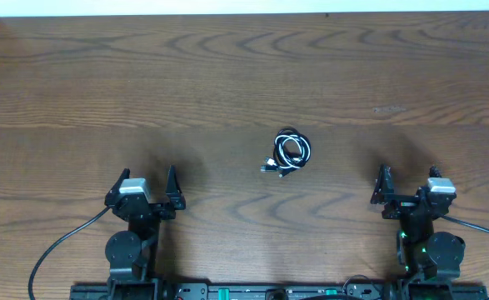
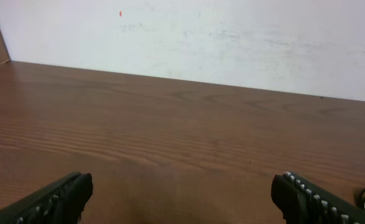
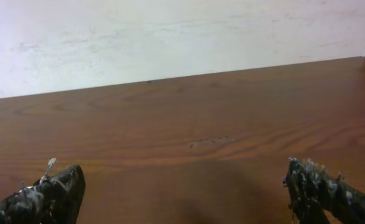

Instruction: Untangle cables

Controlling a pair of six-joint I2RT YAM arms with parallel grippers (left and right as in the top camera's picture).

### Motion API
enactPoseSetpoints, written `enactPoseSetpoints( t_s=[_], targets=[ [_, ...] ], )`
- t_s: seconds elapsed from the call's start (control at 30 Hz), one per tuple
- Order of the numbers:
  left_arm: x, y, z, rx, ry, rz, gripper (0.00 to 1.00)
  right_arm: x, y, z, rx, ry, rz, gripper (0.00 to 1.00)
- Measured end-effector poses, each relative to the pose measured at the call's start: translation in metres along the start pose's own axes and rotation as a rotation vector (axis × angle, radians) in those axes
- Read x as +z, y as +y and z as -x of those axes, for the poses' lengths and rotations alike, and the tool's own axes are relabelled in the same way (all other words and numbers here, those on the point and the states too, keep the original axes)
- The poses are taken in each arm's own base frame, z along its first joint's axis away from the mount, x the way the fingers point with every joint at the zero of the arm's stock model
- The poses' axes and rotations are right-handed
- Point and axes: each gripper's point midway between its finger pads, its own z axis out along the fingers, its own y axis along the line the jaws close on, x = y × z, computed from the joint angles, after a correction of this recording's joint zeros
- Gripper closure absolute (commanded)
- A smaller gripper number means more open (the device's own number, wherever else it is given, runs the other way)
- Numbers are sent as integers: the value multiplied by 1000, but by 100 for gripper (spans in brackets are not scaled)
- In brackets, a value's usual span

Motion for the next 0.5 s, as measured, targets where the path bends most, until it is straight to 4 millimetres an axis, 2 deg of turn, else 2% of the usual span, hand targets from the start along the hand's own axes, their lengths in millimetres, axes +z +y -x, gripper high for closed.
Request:
enactPoseSetpoints(
  t_s=[0.5],
  targets=[
    [0, 0, 0, 0, 0, 0, 3, 0, 0, 0, 0, 0, 0, 1]
  ],
)
